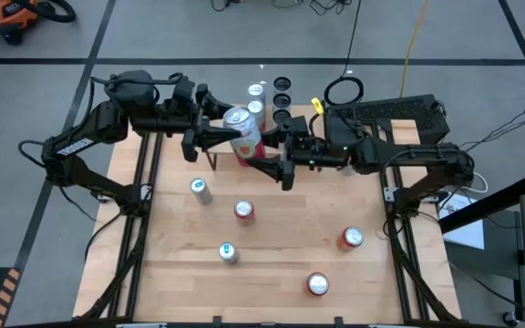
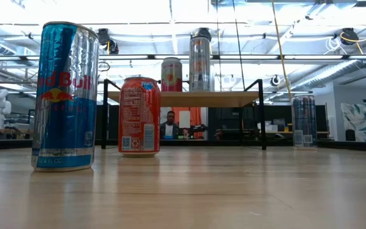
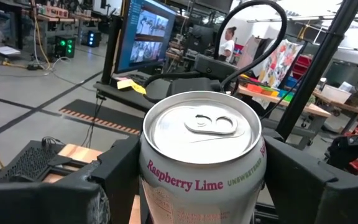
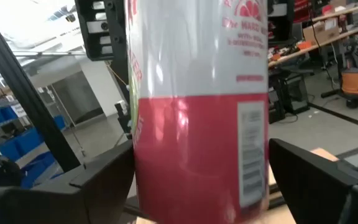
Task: Place canned beverage on shelf
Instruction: Put the pink-white soda can aligned with the other pink-white can on the shelf
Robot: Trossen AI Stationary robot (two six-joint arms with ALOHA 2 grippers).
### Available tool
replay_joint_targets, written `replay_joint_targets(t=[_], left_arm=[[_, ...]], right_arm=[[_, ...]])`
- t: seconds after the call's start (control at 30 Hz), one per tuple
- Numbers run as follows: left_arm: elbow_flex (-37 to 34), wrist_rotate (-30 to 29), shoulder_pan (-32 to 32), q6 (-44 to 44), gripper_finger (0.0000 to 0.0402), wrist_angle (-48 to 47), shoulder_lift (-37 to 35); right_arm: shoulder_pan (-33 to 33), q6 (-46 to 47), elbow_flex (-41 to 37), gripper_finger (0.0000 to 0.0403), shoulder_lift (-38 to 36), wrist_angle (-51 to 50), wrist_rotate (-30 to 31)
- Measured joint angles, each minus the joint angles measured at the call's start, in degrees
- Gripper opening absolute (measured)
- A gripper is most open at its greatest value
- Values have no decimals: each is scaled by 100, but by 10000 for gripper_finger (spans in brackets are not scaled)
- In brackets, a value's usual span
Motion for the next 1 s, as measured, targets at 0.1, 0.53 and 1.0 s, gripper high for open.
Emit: replay_joint_targets(t=[0.1, 0.53, 1.0], left_arm=[[0, 22, 4, -2, 277, -1, -6], [2, 132, 135, 1644, 276, -310, -18], [-211, 2, 445, 2103, 276, -378, 18]], right_arm=[[-2, -11, 0, 340, -169, -332, 5], [1, 2, -2, 341, -994, -1928, 9], [277, 447, -7, 341, -1545, -2727, 4]])
